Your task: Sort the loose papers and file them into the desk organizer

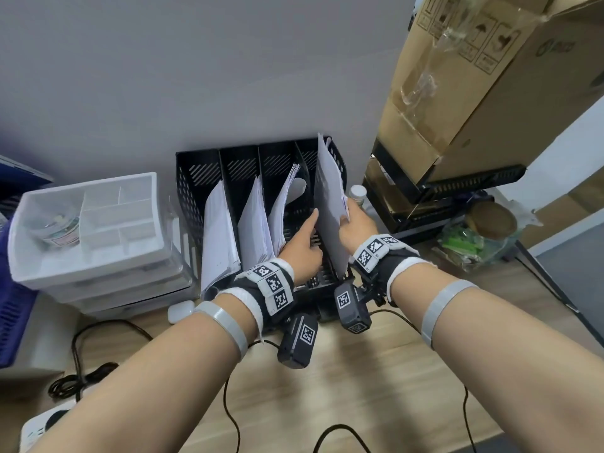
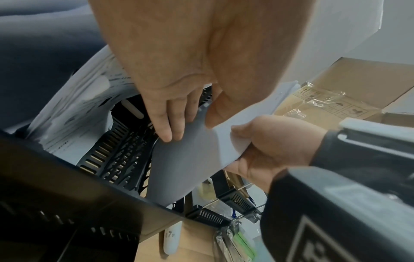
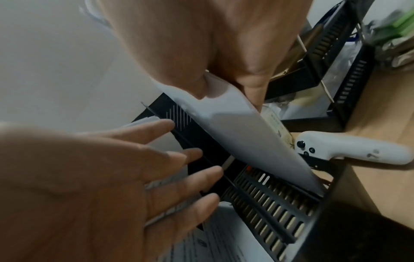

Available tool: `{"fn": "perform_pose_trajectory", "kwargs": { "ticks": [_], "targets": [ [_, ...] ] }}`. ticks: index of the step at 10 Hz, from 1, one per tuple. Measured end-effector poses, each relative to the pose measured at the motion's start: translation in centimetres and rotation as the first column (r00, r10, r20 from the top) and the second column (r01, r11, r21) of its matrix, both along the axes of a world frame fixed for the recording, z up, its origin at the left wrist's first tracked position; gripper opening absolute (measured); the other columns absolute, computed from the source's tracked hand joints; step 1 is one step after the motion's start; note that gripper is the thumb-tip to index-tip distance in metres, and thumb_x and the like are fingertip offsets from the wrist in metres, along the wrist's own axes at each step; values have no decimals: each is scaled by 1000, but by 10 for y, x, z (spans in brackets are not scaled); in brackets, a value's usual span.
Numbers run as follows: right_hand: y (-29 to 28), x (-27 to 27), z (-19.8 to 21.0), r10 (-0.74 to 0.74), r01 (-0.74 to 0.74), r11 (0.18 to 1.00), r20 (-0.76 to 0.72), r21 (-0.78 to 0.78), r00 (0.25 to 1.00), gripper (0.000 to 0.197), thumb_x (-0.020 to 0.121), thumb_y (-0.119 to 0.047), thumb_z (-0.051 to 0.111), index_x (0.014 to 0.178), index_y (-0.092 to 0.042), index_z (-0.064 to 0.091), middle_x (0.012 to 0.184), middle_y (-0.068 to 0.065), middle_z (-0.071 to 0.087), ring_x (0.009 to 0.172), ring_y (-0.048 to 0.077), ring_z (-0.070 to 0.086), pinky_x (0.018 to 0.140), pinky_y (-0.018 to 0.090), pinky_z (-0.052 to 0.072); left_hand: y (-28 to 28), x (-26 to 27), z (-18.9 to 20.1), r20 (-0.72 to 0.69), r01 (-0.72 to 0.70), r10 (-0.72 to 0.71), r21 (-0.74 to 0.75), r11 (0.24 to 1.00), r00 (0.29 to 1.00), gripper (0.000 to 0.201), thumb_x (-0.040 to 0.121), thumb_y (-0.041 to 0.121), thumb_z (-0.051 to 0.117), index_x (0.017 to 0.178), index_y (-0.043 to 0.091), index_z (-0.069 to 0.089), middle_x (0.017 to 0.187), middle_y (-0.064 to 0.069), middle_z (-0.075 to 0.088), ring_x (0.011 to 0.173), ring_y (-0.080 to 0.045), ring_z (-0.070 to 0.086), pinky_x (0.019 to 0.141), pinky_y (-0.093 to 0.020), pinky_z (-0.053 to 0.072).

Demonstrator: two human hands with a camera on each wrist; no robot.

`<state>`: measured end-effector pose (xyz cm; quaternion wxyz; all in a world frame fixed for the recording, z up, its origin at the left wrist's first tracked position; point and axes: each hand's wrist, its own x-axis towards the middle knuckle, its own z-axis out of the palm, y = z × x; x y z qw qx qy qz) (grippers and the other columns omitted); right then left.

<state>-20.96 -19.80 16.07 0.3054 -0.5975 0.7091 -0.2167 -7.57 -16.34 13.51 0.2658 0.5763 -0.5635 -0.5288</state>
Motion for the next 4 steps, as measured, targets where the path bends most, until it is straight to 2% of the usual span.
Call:
{"fn": "perform_pose_trajectory", "kwargs": {
  "ticks": [1, 2, 3, 4],
  "targets": [
    [3, 0, -7, 31, -31, 999, 0, -17, 1000, 47, 97, -9, 40, 140, -28, 38, 121, 14, 57, 101, 32, 58, 80, 31, 41, 1, -1, 1, -37, 3, -4, -14, 1000, 999, 82, 98, 0, 48, 158, 42, 12, 149, 4, 47, 88, -13, 65, 85, -41, 58],
    [10, 5, -12, 164, -157, 984, -78, 89, 983, 53, 98, -16, 45, 147, -24, 29, 122, 15, 61, 106, 34, 61, 88, 36, 48, 2, -2, 1, -51, -6, 6, -2, 1000, 999, 83, 98, 3, 50, 158, 44, 10, 159, -2, 38, 111, -22, 68, 91, -41, 59],
    [12, 4, -21, 176, -165, 977, -80, 133, 981, 52, 96, -22, 49, 145, -24, 31, 126, 15, 62, 109, 34, 62, 95, 42, 50, 4, -2, 1, -23, -9, 9, 4, 1000, 1000, 83, 99, 6, 51, 158, 43, 6, 161, -6, 34, 120, -31, 64, 84, -38, 58],
    [13, 0, -15, 182, -176, 981, -64, 81, 981, 50, 93, -27, 51, 140, -29, 32, 115, 13, 65, 93, 30, 65, 84, 42, 55, 6, -2, 4, -40, -28, 27, -33, 999, 999, 81, 99, 10, 53, 159, 39, 7, 160, -8, 35, 120, -29, 63, 89, -35, 56]
  ]
}}
